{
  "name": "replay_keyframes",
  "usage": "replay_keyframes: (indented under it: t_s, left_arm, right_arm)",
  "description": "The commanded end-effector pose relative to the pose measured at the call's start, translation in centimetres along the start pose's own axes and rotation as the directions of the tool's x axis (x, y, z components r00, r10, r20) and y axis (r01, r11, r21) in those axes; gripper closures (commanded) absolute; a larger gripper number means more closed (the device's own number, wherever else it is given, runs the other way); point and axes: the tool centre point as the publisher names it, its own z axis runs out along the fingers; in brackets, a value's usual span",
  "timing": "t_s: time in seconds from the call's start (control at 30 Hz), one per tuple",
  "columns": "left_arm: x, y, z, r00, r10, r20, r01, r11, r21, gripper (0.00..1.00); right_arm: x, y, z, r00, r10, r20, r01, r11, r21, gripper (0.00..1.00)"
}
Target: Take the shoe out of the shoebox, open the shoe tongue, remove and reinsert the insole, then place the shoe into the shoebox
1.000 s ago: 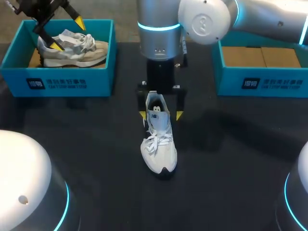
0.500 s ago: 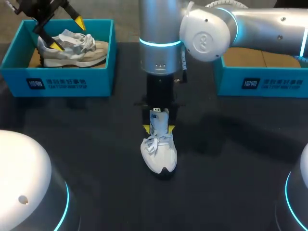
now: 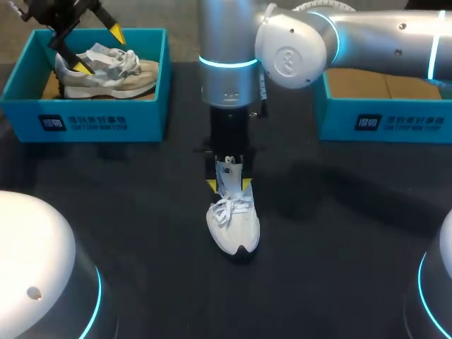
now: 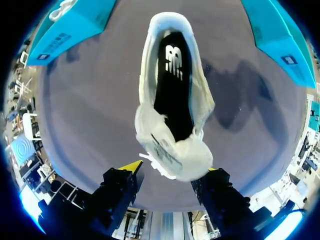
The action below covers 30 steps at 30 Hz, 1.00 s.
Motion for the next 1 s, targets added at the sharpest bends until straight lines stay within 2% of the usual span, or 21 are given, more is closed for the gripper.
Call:
replay_keyframes:
  t_s: [0.03, 0.07, 0.27, 0.47, 0.53, 0.7, 0.8, 1.0]
  left_arm:
    - [0.0, -0.1, 0.0, 1.000, 0.000, -0.004, 0.000, 1.000, -0.002, 0.00]
    - [0.0, -0.1, 0.0, 1.000, 0.000, -0.004, 0.000, 1.000, -0.002, 0.00]
    - [0.0, -0.1, 0.0, 1.000, 0.000, -0.004, 0.000, 1.000, -0.002, 0.00]
    - [0.0, -0.1, 0.0, 1.000, 0.000, -0.004, 0.000, 1.000, -0.002, 0.00]
    - [0.0, -0.1, 0.0, 1.000, 0.000, -0.004, 0.000, 1.000, -0.002, 0.00]
    - [0.0, -0.1, 0.0, 1.000, 0.000, -0.004, 0.000, 1.000, -0.002, 0.00]
    - [0.0, -0.1, 0.0, 1.000, 0.000, -0.004, 0.000, 1.000, -0.002, 0.00]
    - [0.0, -0.1, 0.0, 1.000, 0.000, -0.004, 0.000, 1.000, -0.002, 0.00]
  right_arm:
    - [1.1, 1.5, 0.8, 1.000, -0.010, 0.022, 0.010, 1.000, 0.027, 0.42]
    - [1.2, 1.7, 0.8, 1.000, -0.019, 0.021, 0.019, 1.000, 0.025, 0.44]
    - [1.1, 2.7, 0.8, 0.999, -0.020, 0.045, 0.019, 1.000, 0.019, 0.43]
    - [0.3, 1.4, -0.2, 0.999, -0.012, 0.044, 0.012, 1.000, 0.001, 0.45]
    - [0.2, 1.0, -0.3, 0.999, -0.011, 0.040, 0.011, 1.000, -0.004, 0.52]
    - [0.3, 0.1, -0.4, 0.999, -0.013, 0.030, 0.014, 1.000, -0.007, 0.54]
    - [0.4, -0.2, -0.3, 1.000, -0.014, 0.025, 0.014, 1.000, -0.001, 0.58]
    - [0.6, -0.3, -0.1, 1.000, -0.020, 0.018, 0.020, 1.000, 0.006, 0.58]
